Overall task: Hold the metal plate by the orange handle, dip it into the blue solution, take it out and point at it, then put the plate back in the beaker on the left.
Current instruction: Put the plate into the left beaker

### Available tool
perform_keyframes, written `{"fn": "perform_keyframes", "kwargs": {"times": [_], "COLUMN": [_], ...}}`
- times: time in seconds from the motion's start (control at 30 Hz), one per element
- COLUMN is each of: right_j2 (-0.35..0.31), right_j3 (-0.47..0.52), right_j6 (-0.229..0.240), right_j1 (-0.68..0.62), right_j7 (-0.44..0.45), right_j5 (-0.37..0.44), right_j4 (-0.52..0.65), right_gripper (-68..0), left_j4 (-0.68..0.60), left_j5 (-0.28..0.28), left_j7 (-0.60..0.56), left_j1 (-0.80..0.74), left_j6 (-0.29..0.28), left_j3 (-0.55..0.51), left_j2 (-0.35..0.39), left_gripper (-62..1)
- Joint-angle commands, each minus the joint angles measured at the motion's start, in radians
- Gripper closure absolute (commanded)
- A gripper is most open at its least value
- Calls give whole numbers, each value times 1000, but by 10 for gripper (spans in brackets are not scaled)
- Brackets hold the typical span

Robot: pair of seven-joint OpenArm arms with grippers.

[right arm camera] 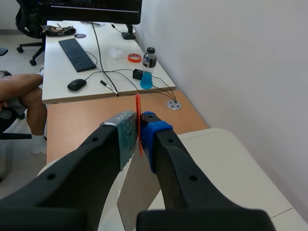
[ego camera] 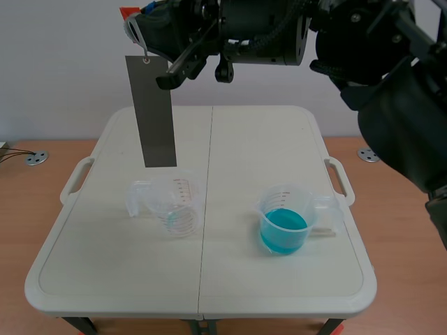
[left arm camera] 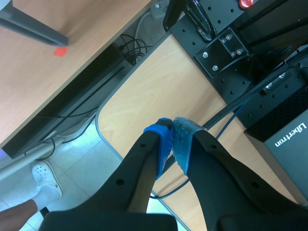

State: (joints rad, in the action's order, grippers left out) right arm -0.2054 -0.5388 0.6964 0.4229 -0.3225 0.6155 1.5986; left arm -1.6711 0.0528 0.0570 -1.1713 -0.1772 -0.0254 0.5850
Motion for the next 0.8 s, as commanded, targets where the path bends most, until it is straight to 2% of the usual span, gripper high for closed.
{"fn": "perform_keyframes", "kwargs": {"times": [0.0,0.43,0.77], "right_j2": [1,2,34], "right_j3": [-8,-39,-39], "right_j6": [0,0,0], "right_j1": [26,26,25], "right_j7": [23,93,114], "right_j5": [11,-25,-71], "right_j4": [7,-49,-119], "right_gripper": [-13,-13,-13], "left_j4": [-7,-6,-5], "left_j5": [6,6,7], "left_j7": [-8,0,15], "left_j1": [-6,9,11], "left_j6": [-2,-2,-2], "left_j3": [5,5,5], "left_j2": [0,0,0], "left_gripper": [-18,-18,-18]}}
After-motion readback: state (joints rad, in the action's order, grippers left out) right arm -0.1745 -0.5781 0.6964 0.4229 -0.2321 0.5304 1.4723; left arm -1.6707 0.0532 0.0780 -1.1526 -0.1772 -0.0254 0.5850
